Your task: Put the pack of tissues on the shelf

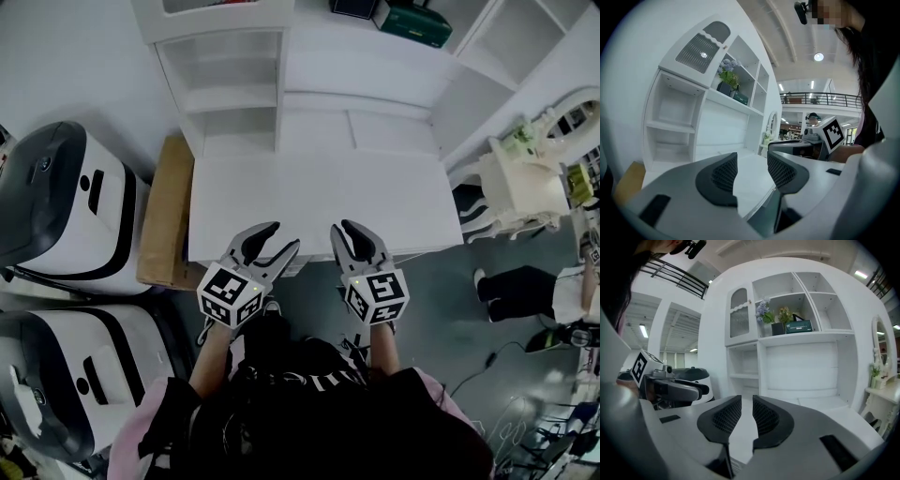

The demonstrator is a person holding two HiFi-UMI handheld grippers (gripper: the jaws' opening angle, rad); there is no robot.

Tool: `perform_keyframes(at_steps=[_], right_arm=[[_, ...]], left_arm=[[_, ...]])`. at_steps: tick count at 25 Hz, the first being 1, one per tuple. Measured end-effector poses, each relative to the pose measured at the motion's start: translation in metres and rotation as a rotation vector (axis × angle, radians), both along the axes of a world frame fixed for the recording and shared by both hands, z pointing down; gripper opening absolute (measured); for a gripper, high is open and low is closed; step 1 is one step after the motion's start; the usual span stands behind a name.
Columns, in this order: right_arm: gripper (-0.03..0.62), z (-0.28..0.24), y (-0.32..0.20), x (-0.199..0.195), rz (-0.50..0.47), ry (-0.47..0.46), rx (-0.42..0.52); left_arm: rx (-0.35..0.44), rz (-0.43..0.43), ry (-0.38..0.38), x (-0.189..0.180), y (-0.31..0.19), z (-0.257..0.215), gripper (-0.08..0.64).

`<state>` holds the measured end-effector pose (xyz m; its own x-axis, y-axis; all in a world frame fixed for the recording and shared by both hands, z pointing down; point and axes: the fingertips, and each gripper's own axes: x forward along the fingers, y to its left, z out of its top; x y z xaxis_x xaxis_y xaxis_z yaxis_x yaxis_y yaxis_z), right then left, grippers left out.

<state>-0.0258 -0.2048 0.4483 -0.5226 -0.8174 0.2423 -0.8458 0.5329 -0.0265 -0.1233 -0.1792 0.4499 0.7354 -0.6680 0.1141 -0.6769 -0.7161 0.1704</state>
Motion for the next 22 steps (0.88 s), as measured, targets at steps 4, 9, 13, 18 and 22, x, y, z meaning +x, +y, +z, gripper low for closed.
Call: perform_keyframes(at_steps=[4, 9, 13, 18, 22], right_arm=[[0.083, 0.002, 0.028, 0.018, -0.026, 0.005, -0.002], [0.077, 0.007, 0.070, 0.044, -0.059, 0.013, -0.011], [0.074, 0.010, 0.099, 0.060, -0.086, 0.009, -0.015], [0.074, 0.017, 0.136, 0.070, -0.121, -0.002, -0.022], [0.072, 0.023, 0.163, 0.080, -0.138, -0.010, -0.029]], left_arm=[[-0.007, -0.016, 0.008, 0.019, 0.027, 0.000, 0.207], [-0.013, -0.042, 0.015, 0.046, 0.065, 0.001, 0.203], [-0.016, -0.070, 0.013, 0.062, 0.095, 0.003, 0.172], [-0.040, -0.115, -0.006, 0.070, 0.134, 0.011, 0.121], [-0.045, -0.131, -0.019, 0.076, 0.163, 0.015, 0.082]])
